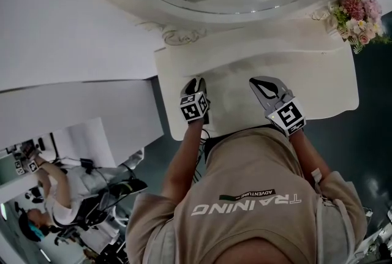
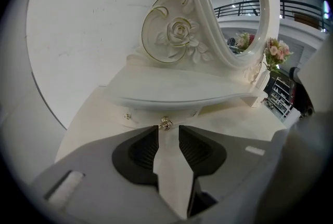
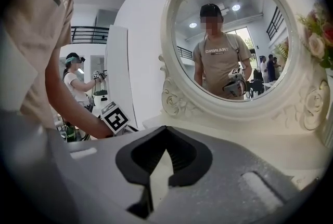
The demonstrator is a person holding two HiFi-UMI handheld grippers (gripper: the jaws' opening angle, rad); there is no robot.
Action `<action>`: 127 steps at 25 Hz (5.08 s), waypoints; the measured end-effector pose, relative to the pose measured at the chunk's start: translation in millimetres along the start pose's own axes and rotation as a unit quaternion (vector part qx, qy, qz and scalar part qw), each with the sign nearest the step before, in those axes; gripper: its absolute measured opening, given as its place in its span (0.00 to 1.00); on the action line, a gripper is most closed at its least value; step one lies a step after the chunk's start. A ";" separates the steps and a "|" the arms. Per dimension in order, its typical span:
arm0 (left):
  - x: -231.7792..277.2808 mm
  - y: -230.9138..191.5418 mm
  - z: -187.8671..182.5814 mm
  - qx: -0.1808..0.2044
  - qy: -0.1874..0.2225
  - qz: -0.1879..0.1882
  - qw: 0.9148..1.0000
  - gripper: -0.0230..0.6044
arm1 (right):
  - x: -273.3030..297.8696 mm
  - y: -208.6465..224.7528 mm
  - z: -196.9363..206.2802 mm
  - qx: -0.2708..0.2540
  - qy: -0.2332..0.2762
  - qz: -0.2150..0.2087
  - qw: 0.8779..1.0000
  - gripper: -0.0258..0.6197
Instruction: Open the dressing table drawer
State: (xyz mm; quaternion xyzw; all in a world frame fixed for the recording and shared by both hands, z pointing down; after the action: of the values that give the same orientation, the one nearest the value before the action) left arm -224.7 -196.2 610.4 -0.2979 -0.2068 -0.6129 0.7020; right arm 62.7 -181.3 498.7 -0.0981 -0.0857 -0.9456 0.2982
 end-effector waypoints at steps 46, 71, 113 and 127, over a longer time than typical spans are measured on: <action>-3.6 11.6 23.0 0.001 -0.024 -0.009 1.000 0.22 | 1.3 0.5 8.1 0.010 -0.011 0.001 1.000 0.04; -27.5 14.0 41.6 0.001 -0.037 0.014 0.999 0.24 | 17.7 -29.5 3.6 0.014 -0.018 0.006 1.000 0.04; -239.6 13.0 -165.2 0.144 0.341 0.068 0.926 0.07 | -2.6 -71.0 -162.2 -0.121 0.138 0.056 0.981 0.04; -230.0 8.4 -154.7 0.135 0.319 0.068 0.935 0.07 | 10.1 -67.9 -159.5 -0.111 0.132 0.045 0.984 0.04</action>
State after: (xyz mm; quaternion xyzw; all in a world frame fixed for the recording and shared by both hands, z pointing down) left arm -265.5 -129.9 344.2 -0.0019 -0.0320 -0.5926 0.8048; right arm -6.3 -167.1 339.9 -0.0087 0.0644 -0.9394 0.3366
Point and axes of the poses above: the fingertips, and each gripper's own axes: x forward along the fingers, y to its right, z out of its underside, the point moved 9 cm from there along -x, backward along the fingers, and after that the axes turned 3 degrees about y, right-handed, at the moved point
